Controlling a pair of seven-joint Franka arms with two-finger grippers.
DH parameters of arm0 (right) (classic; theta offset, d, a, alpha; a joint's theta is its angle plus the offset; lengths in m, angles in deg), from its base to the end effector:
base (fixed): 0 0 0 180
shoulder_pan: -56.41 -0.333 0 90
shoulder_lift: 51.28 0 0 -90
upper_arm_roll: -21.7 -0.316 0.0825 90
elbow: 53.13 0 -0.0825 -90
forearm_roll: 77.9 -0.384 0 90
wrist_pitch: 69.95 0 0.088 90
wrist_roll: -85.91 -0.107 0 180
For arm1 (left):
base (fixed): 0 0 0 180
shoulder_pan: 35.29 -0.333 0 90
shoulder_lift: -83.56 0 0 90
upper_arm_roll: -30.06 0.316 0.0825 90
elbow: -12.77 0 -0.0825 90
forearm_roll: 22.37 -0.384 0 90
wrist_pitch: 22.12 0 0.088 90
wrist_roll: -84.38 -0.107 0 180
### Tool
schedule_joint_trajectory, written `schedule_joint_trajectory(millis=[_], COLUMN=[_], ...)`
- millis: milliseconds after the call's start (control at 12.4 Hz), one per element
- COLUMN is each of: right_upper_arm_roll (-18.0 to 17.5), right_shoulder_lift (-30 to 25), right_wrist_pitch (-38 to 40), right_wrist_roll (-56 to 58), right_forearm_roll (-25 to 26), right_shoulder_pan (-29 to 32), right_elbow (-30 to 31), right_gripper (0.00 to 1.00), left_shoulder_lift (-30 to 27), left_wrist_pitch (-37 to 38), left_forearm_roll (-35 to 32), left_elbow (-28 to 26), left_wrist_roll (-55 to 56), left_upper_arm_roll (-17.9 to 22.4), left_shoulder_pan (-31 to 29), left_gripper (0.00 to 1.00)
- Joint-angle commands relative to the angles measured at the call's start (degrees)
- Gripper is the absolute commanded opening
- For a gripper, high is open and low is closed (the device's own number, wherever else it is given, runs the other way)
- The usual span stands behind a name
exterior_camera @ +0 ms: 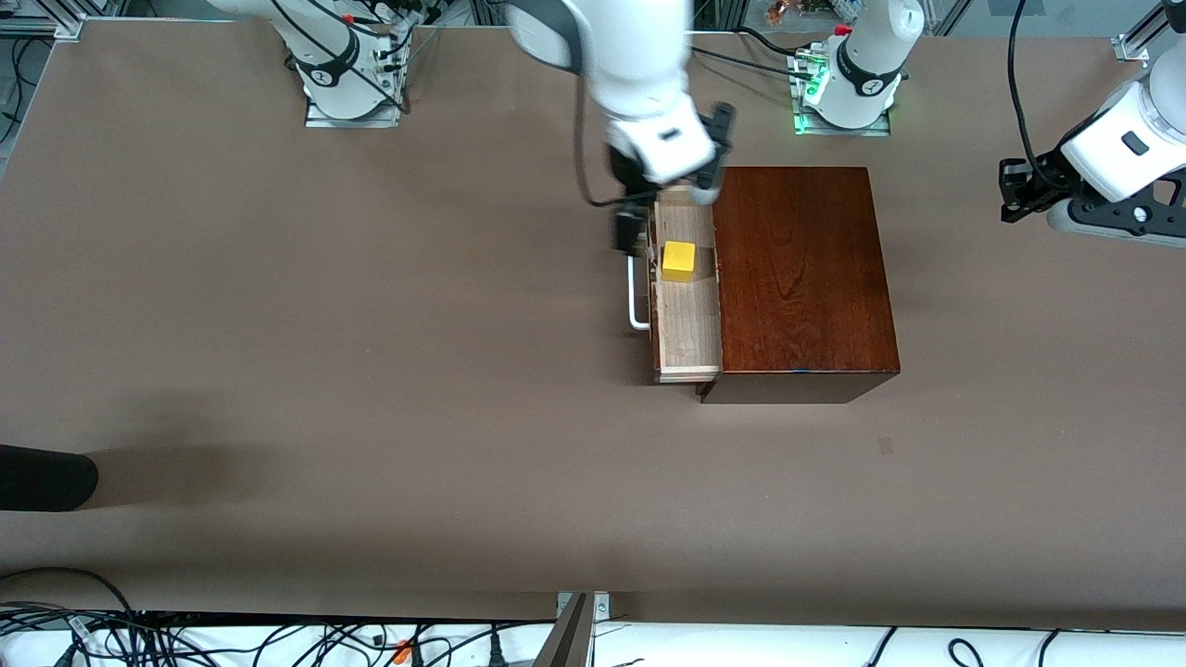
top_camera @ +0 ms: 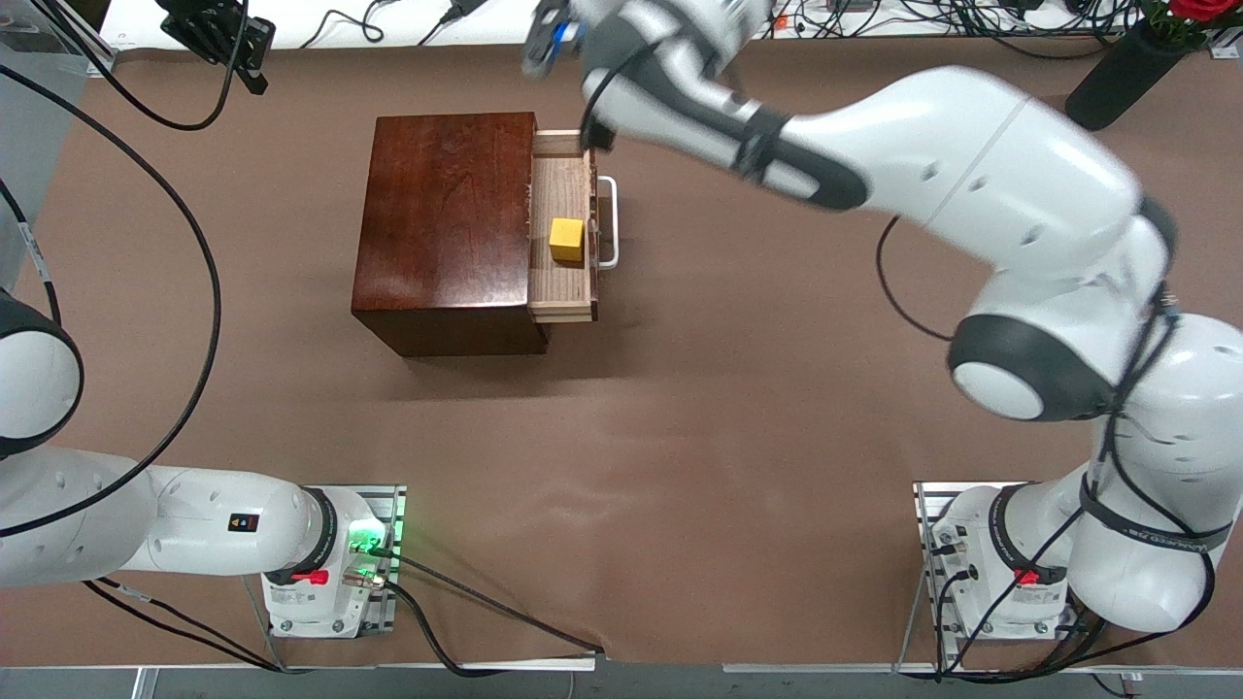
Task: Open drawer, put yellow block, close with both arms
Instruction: 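Withdraw the right gripper while the left gripper moves toward the drawer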
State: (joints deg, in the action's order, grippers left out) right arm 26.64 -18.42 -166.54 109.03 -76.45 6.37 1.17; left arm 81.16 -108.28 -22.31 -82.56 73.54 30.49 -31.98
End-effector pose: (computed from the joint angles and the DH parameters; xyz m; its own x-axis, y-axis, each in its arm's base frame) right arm 0.4980 0.5258 0.5651 0.3435 0.9310 0.1236 0.9243 -0.3584 0.1310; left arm 0.5310 -0.0268 0.5983 0.9646 -0.2369 -0.1155 -0.2358 -0.9715 0.0235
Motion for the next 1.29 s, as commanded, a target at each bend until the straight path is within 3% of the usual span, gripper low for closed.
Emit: schedule_joint_trajectory(millis=[0, 161, 322, 483, 563, 724, 966, 1046, 1207], right_upper_arm_roll=[0.4, 7.4, 16.3, 24.9, 26.7, 25.2, 21.6, 18.4, 5.6], right_shoulder_lift=[-6.4, -9.7, -12.2, -15.5, -17.5, -22.8, -25.6, -26.0, -28.5], right_wrist_pitch=[7.3, 11.3, 12.7, 13.5, 13.5, 12.9, 13.8, 13.8, 12.7], right_wrist_roll=[0.3, -0.1, -0.1, 0.6, 0.2, -0.1, -4.8, -6.7, -10.3], right_forearm_roll=[-1.6, -2.5, -8.8, -14.2, -14.5, -13.9, -12.6, -10.2, -7.1], right_shoulder_pan=[6.5, 7.3, 7.8, 7.9, 8.2, 14.1, 21.9, 25.3, 36.8], right_elbow=[2.2, 3.0, 5.4, 10.2, 13.1, 20.9, 25.3, 25.9, 28.7], right_gripper=[1.0, 1.0, 1.0, 1.0, 1.0, 1.0, 1.0, 1.0, 1.0], left_shoulder_lift=[0.9, 0.9, 3.6, 8.9, 12.6, 19.6, 23.8, 24.6, 26.9], left_wrist_pitch=[1.9, 1.8, 1.2, 1.1, 1.1, -2.6, -17.2, -20.8, -29.4], left_forearm_roll=[1.0, 3.0, 6.5, 14.5, 20.5, 27.9, 27.3, 26.1, 21.5], left_elbow=[3.4, 3.7, 4.3, 5.9, 6.2, 7.0, 8.6, 8.6, 8.6], left_wrist_roll=[-14.9, -30.0, -38.5, -44.0, -46.1, -47.8, -51.2, -51.7, -51.6], left_upper_arm_roll=[0.1, -0.3, -0.4, -0.8, -1.8, -5.9, -13.6, -14.0, -14.0], left_shoulder_pan=[0.2, 1.3, 3.1, 5.4, 6.2, 7.6, 9.6, 12.2, 17.1], left_gripper=[0.0, 0.0, 0.0, 0.0, 0.0, 0.0, 0.0, 0.0, 0.0])
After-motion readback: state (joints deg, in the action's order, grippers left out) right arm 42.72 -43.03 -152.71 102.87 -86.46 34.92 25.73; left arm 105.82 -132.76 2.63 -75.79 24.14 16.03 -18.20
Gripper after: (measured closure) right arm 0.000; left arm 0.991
